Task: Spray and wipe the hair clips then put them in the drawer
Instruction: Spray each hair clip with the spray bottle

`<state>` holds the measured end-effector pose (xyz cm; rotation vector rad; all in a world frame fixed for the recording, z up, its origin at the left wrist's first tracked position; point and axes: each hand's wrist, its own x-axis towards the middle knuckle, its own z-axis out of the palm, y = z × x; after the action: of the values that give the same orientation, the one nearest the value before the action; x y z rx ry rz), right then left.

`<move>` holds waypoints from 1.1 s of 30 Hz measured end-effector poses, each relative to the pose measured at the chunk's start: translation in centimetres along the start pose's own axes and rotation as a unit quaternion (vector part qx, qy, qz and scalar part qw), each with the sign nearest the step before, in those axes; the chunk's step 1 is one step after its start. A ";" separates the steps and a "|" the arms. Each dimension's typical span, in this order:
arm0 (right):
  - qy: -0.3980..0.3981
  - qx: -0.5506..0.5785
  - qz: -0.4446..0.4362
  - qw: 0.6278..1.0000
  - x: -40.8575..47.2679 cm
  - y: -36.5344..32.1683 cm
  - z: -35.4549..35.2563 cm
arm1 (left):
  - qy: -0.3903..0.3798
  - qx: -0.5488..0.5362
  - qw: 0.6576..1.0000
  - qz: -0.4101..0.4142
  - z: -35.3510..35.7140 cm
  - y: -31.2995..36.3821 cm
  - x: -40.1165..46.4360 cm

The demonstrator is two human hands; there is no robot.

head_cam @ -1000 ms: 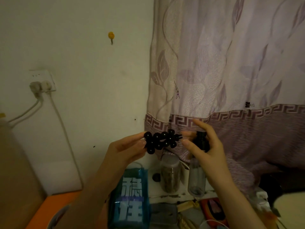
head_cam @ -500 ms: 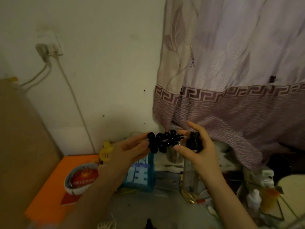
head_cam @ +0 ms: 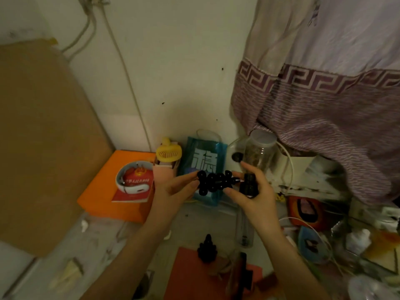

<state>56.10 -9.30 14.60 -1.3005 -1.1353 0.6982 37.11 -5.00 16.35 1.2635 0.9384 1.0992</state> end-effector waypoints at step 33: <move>-0.053 -0.084 0.274 0.957 -10.5 12.0 19.6 | 0.007 0.109 0.970 -0.217 -19.2 -15.5 -3.1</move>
<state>36.70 -9.21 -1.64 -1.7684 -0.9308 1.1055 19.46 -3.01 -1.08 1.1493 1.3007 0.6736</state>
